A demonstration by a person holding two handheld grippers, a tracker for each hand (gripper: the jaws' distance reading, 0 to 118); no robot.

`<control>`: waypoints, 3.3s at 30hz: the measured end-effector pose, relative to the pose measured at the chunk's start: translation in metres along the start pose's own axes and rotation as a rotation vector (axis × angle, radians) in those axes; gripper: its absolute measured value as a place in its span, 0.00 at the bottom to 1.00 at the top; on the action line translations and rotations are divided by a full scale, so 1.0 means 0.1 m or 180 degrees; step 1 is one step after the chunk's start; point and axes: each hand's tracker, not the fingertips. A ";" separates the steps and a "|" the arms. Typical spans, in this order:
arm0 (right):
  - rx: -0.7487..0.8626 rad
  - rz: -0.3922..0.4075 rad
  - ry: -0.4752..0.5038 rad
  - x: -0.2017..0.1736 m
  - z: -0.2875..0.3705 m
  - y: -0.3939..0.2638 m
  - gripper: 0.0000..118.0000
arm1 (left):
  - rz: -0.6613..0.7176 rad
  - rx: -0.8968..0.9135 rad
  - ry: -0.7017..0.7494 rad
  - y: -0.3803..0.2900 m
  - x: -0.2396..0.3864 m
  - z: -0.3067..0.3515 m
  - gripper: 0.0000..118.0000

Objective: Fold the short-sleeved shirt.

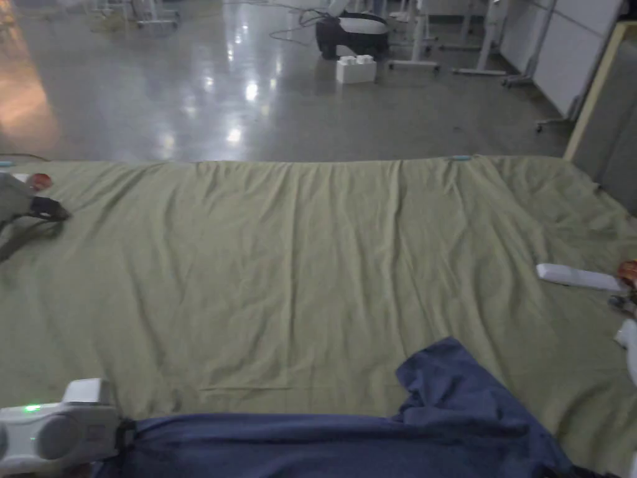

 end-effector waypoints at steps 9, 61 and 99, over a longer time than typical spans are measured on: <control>-0.1114 0.0113 -0.0333 0.48 -1.78 0.65 0.53 | -0.0088 -0.0101 -0.0031 0.01 0.11 0.08 0.04; 0.1229 0.0582 0.0038 -0.51 1.46 -0.67 0.57 | -0.0646 0.2673 -0.0056 -1.76 0.22 3.44 0.66; 0.1193 0.0377 0.0305 -0.74 1.51 -0.89 0.00 | 0.2335 0.0871 -0.1499 -2.15 -1.23 1.56 0.76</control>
